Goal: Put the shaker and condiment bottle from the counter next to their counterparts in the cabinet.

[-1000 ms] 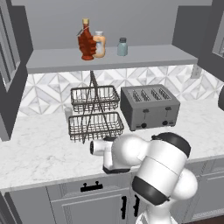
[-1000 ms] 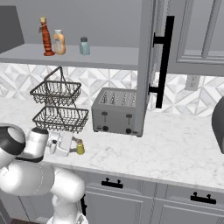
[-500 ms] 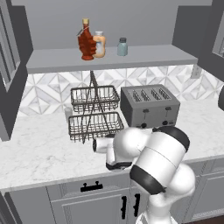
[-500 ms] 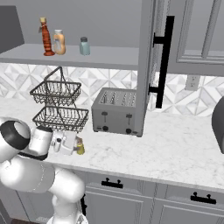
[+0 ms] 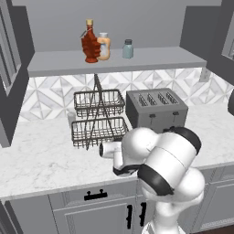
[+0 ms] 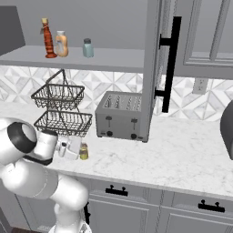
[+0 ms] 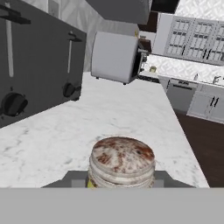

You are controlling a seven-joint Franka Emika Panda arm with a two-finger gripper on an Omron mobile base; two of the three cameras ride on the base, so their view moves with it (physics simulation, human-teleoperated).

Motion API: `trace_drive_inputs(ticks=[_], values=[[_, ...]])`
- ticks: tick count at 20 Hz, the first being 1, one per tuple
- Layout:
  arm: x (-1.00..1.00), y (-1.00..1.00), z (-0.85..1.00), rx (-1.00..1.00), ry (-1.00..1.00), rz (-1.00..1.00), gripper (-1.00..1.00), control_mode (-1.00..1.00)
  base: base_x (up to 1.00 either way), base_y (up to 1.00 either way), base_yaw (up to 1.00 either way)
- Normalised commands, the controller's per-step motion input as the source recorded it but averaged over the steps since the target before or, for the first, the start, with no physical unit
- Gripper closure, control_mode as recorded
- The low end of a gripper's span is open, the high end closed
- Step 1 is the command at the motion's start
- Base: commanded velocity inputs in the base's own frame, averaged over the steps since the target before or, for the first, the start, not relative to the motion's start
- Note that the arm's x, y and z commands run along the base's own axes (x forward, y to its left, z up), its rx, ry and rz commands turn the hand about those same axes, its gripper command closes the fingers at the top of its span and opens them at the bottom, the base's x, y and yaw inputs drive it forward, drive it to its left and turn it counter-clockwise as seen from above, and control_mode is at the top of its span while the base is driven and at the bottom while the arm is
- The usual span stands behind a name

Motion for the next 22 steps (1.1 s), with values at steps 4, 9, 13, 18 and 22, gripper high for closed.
trace_drive_inputs(ticks=[4,9,13,18,22], values=[[-0.13,0.0,0.37,0.0,-0.03,0.07,1.0,-1.0,0.0,0.0,0.0],[-0.26,0.0,0.39,0.0,-0.05,0.01,1.0,-1.0,0.0,0.0,0.0],[-0.09,0.0,0.47,0.0,-0.03,0.0,1.0,-1.0,0.0,0.0,0.0],[-0.03,0.0,0.41,0.0,-0.04,0.04,1.0,-1.0,0.0,0.0,0.0],[-0.12,0.0,0.31,0.0,-0.01,0.08,1.0,-1.0,0.0,0.0,0.0]])
